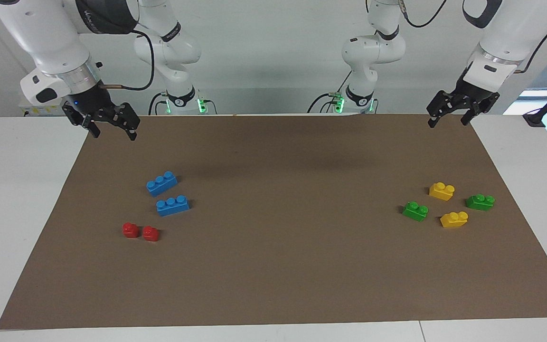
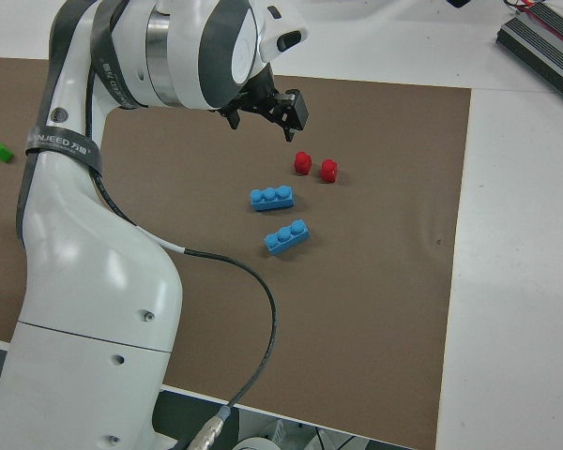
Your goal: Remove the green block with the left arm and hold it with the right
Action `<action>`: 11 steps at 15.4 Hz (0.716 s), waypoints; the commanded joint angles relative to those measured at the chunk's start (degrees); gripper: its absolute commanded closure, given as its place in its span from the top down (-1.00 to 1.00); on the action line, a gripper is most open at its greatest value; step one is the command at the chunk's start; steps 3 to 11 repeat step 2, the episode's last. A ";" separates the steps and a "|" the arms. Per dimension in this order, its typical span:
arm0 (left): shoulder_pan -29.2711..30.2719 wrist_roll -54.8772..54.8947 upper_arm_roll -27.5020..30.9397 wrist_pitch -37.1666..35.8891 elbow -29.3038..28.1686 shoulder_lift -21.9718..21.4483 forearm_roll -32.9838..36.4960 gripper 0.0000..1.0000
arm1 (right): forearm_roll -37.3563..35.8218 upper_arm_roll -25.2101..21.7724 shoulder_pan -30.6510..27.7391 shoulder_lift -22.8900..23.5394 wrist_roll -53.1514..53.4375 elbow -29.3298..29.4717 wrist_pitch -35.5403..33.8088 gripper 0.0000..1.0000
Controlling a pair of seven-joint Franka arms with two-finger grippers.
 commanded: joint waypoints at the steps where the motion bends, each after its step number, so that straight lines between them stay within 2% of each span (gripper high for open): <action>1: -0.31 0.46 0.34 -0.41 0.43 -0.19 0.06 1.00 | 0.96 0.29 -0.72 -0.60 0.53 -0.43 -0.62 1.00; 11: -0.31 0.46 0.34 -0.41 0.43 -0.19 0.06 1.00 | 0.96 0.29 -0.72 -0.51 0.53 -0.43 -0.62 1.00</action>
